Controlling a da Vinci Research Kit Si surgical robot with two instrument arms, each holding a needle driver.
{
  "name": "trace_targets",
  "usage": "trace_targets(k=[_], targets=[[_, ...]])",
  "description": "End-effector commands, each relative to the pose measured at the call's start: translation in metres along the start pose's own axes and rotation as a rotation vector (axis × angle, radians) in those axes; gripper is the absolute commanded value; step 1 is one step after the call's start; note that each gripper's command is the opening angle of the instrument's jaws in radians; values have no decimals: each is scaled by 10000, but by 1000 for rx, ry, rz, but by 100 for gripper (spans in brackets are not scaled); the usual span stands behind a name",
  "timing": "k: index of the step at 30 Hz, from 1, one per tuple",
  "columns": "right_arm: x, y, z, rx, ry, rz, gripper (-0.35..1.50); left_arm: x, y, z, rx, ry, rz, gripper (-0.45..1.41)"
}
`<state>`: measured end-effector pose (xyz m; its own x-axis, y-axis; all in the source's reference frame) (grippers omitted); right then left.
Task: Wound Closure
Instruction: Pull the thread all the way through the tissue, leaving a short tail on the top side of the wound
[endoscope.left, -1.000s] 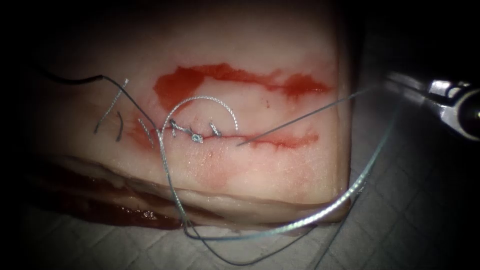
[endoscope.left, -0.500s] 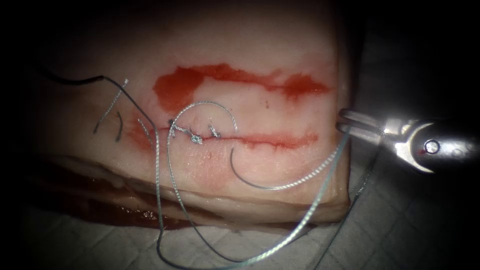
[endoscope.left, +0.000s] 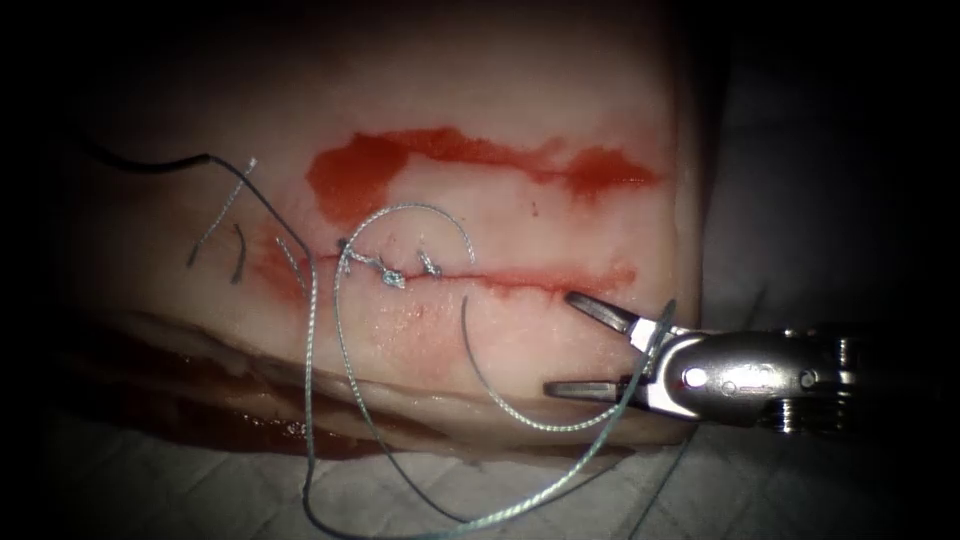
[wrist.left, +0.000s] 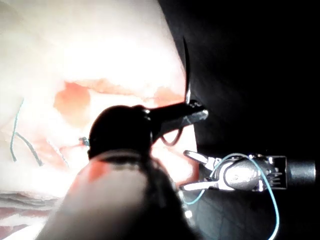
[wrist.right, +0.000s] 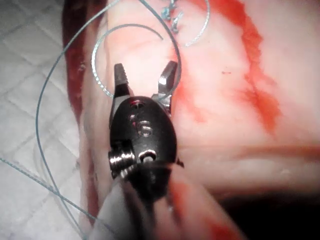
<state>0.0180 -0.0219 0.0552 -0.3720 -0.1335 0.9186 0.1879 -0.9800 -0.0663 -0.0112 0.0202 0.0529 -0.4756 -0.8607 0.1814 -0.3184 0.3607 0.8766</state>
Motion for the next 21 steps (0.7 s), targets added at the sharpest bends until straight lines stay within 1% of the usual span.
trace_targets(k=[1, 3, 5, 6, 7, 8, 9, 13, 15, 17, 18, 19, 20, 21], targets=[[10, 4, 8, 3, -2, 14, 105, 2, 6, 3, 1, 0, 1, -45], [9, 3, 8, 2, -1, 45, 103, 3, 6, 3, 1, -1, 1, -45], [3, 1, 5, 1, -4, 120, 101, 3, 5, 4, 1, -1, 1, -45], [3, 1, 5, 1, -4, 120, 101, 3, 5, 4, 1, -1, 1, -45], [-3, 0, -1, 1, -38, 208, 103, 3, 5, 4, 1, -1, 1, -45], [-3, 0, -1, 1, -38, 208, 103, 3, 5, 4, 1, -1, 1, -45], [-6, 0, -5, 3, -63, 232, 105, 3, 5, 4, 1, -1, 1, -45], [-20, 1, -28, -13, -182, 462, 118, 3, 4, 4, 1, -1, 1, -45], [-25, 4, -46, -48, -250, 644, 123, 3, 3, 5, 1, -1, 0, -45], [-25, 9, -66, -95, -309, 788, 140, 4, 3, 5, 1, -2, -5, -45], [-24, 11, -74, -127, -325, 838, 138, 4, 3, 5, 1, -2, -5, -45], [-21, 15, -89, -168, -328, 915, 138, 4, 3, 6, 1, -2, -5, -45], [-21, 15, -89, -168, -328, 915, 138, 4, 3, 6, 1, -2, -5, -45], [-18, 16, -98, -195, -318, 982, 138, 4, 3, 6, 1, -2, -5, -45]])
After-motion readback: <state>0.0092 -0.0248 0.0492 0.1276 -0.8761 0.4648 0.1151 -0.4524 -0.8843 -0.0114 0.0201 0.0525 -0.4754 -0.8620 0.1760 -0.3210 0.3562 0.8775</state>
